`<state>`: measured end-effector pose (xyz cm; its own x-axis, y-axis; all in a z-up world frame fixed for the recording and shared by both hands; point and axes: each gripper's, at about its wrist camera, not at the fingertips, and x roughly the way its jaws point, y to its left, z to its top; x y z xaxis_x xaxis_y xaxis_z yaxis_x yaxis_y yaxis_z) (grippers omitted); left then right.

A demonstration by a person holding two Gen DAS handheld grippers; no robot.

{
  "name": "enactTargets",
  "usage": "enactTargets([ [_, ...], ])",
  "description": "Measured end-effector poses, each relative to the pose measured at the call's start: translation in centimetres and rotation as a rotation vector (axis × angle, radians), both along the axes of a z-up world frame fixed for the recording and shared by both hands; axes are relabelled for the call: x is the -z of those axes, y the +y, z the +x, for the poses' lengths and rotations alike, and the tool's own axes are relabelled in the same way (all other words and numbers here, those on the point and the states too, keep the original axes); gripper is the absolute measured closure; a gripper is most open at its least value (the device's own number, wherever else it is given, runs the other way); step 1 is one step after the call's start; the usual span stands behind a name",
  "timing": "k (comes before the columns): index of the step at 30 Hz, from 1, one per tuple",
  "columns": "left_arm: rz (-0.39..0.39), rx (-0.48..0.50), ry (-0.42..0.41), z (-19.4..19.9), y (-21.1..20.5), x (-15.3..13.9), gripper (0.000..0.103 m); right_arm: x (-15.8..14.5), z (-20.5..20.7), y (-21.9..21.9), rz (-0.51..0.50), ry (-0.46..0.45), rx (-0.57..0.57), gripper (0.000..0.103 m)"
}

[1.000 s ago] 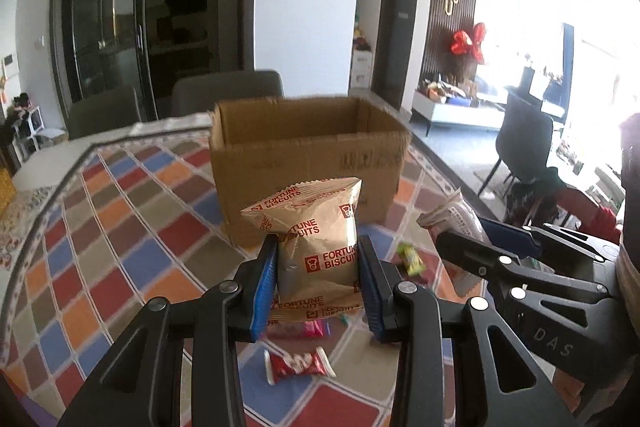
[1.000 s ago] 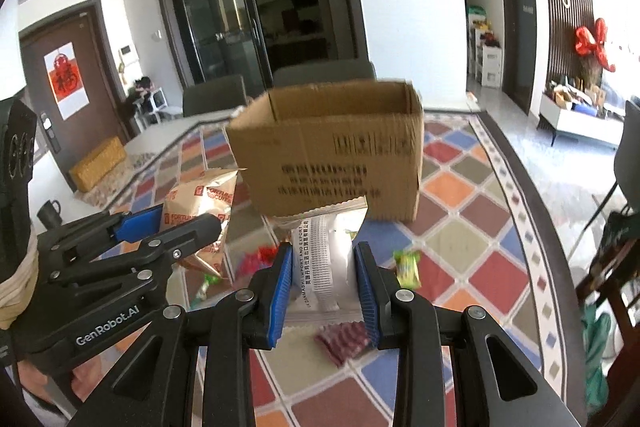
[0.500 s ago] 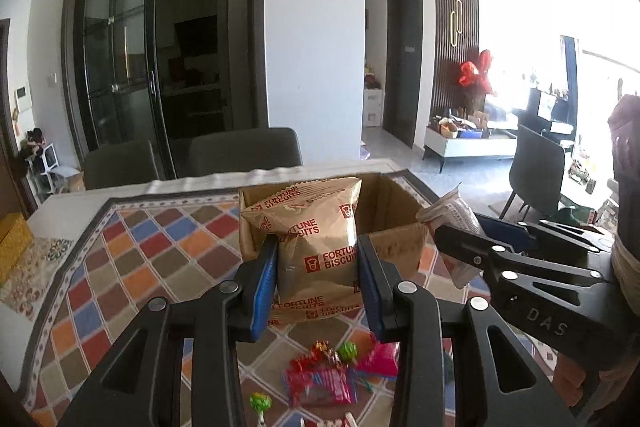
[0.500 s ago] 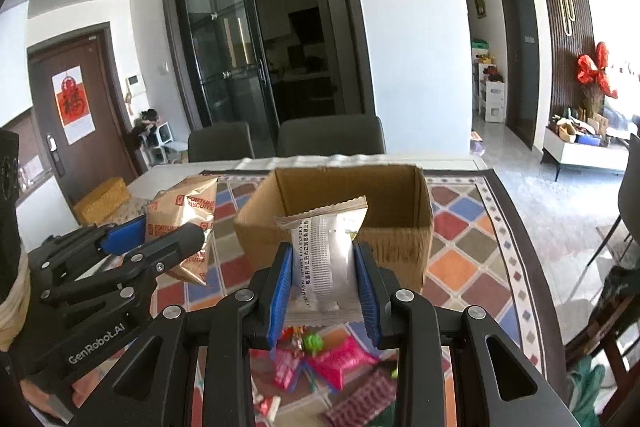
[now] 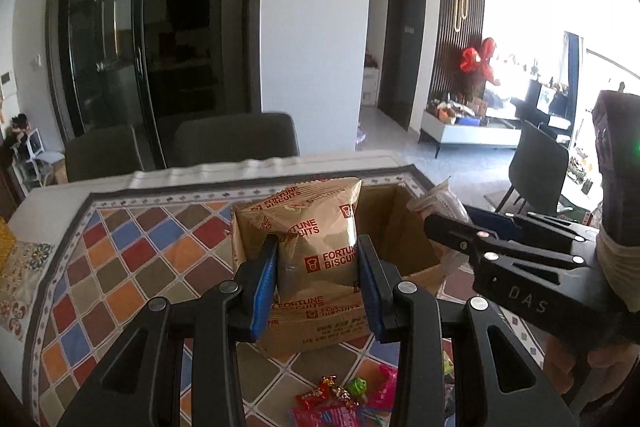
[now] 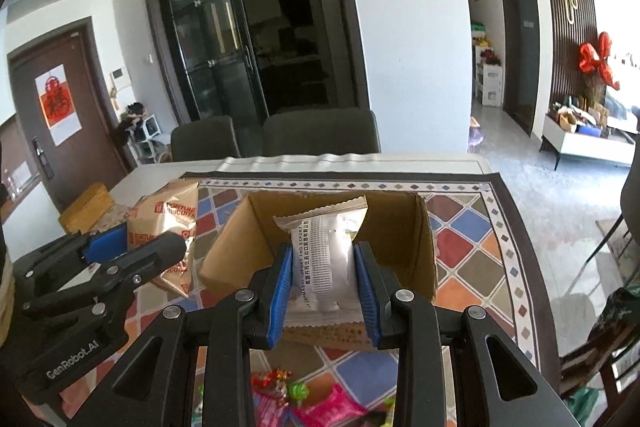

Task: Organize snacks
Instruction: 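Carry the biscuit bag and white bar over the box with both tools, then open both tools to drop the biscuit bag and white bar into the box, then move both tools back to the snack pile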

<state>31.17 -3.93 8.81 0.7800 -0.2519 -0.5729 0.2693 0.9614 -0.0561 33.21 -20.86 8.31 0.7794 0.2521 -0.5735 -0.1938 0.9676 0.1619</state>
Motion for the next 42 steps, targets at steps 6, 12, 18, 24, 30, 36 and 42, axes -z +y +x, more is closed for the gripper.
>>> enactTargets([
  [6,-0.011,0.004,0.108,4.3,-0.2,1.7,0.065,0.7,3.5,0.2,-0.007,0.055,-0.001,0.071],
  [12,0.005,0.010,0.167,6.7,-0.9,3.1,0.062,2.0,5.9,0.2,-0.012,0.101,0.006,0.071],
  [18,0.039,-0.019,0.147,6.7,-0.7,3.3,0.044,2.9,6.5,0.0,-0.023,0.122,0.051,0.048],
  [24,0.060,-0.031,0.095,4.3,0.0,2.6,0.043,2.6,4.7,0.1,-0.048,0.083,0.062,0.048],
  [30,0.091,-0.071,0.027,1.0,1.1,1.1,0.038,1.6,2.2,0.7,-0.043,0.041,0.050,0.048],
  [36,0.080,-0.084,-0.011,-2.1,2.7,0.2,0.036,0.7,-0.6,1.7,-0.014,0.005,0.026,0.048],
  [42,0.063,-0.104,-0.033,-4.8,4.2,0.0,0.035,0.3,-3.2,2.9,0.009,-0.019,0.000,0.048],
])
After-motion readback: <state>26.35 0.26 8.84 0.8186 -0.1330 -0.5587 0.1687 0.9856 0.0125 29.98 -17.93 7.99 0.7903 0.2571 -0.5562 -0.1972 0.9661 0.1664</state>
